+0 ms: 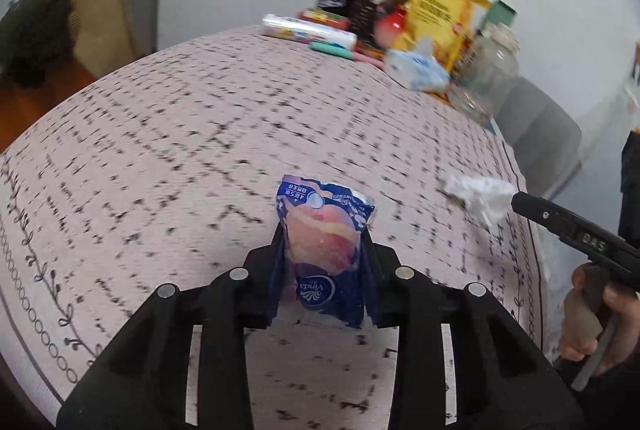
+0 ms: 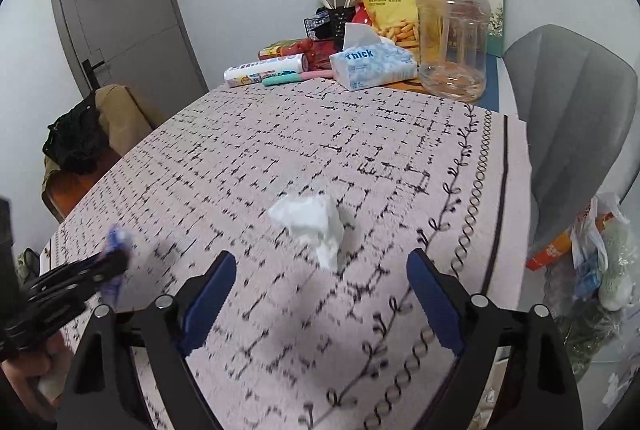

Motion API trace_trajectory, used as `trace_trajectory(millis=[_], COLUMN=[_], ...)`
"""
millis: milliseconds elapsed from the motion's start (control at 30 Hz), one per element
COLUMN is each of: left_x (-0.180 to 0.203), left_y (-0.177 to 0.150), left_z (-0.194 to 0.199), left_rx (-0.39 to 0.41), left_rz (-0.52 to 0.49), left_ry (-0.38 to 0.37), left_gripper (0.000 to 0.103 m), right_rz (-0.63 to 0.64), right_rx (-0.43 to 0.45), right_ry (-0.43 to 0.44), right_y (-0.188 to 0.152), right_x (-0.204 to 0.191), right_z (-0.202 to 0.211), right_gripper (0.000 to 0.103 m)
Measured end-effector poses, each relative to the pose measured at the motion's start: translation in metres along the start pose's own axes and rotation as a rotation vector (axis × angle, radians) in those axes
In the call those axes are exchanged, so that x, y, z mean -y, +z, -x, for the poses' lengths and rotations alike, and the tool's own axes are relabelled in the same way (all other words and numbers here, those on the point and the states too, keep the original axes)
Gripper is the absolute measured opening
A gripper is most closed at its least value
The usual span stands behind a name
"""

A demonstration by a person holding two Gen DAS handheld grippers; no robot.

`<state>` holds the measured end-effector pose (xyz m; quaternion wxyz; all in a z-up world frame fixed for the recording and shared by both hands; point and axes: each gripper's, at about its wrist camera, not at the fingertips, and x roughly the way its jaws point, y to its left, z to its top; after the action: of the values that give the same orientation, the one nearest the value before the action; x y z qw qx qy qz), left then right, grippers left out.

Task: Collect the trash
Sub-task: 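Grasp the blue tissue packet with the left tool while the right tool grasps the white tissue, then carry the tissue packet and white tissue over the bin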

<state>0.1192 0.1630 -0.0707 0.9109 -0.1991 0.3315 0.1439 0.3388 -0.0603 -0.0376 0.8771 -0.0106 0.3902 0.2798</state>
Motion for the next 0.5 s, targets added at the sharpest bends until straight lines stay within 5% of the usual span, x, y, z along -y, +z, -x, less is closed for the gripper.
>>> trace_trajectory(millis=[133,200,233,500], left_x=[-0.009,-0.009,-0.009,0.014], left_y=[0.004,0.005,0.006,0.011], left_z=[0.006,0.01,0.013,0.033], left_rx=[0.022,0.031,0.038,0.087], left_rz=[0.024,0.023,0.023,-0.004], left_ry=[0.002,0.001,0.0,-0.044], left_gripper=[0.033,0.033,0.033,0.033], right_rz=[0.011,0.005,0.002,-0.068], right_rx=[-0.021,-0.071,-0.097,0.071], right_ry=[-0.001,0.016,0.022,0.101], right_y=[0.011,0.011,0.009,-0.016], right_x=[-0.003,-0.005,-0.007,-0.019], right_z=[-0.019,-0.032,-0.036,0.03], right_gripper=[0.075,0.044,0.006,0.003])
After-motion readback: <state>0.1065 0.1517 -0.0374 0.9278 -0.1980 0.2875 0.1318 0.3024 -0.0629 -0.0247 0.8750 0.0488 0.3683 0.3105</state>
